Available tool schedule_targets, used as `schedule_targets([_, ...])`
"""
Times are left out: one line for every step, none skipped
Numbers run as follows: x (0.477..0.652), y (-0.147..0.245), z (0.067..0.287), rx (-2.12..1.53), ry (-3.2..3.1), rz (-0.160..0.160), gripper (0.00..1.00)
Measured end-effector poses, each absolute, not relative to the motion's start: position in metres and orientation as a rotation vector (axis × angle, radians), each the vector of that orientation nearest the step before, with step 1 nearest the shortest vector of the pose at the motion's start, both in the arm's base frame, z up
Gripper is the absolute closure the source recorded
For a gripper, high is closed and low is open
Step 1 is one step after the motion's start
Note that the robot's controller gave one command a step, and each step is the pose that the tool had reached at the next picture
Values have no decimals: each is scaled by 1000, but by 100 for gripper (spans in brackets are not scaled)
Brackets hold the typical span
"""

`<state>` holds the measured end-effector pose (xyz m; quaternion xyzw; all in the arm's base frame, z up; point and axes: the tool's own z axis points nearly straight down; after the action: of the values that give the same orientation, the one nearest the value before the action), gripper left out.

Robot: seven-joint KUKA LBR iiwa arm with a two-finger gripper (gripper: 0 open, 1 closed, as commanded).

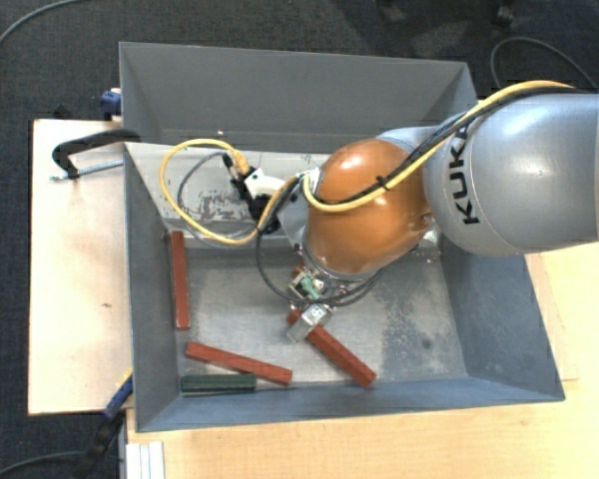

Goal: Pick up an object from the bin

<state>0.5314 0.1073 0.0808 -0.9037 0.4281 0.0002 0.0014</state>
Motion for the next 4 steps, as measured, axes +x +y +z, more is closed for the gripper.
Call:
schedule_targets([531,107,81,-2837,1344,0,100])
schedule_targets([531,107,81,-2837,1344,0,100])
schedule_targets([531,107,81,-2837,1344,2,100])
schedule_targets([531,107,81,-2837,1344,2,100])
